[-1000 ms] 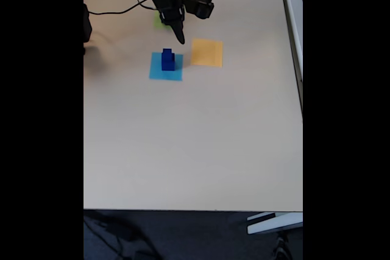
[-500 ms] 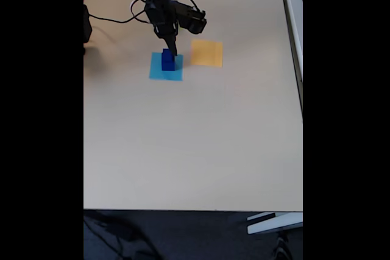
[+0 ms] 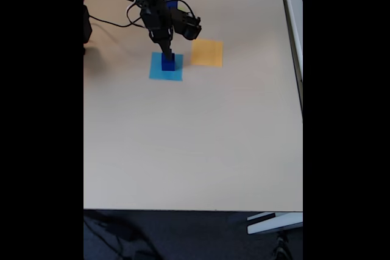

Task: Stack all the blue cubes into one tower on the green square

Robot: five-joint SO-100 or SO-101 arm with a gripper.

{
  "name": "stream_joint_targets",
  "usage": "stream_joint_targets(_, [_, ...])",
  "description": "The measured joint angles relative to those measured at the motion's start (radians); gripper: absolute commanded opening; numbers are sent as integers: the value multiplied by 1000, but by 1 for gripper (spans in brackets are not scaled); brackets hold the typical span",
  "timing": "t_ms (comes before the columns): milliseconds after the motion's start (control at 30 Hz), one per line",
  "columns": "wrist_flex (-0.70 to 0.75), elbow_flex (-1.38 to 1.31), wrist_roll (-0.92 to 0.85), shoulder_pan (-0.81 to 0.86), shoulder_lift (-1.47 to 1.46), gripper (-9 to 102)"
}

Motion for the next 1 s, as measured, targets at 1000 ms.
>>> stream_joint_targets(1000, [-69, 52, -6, 21, 0, 6])
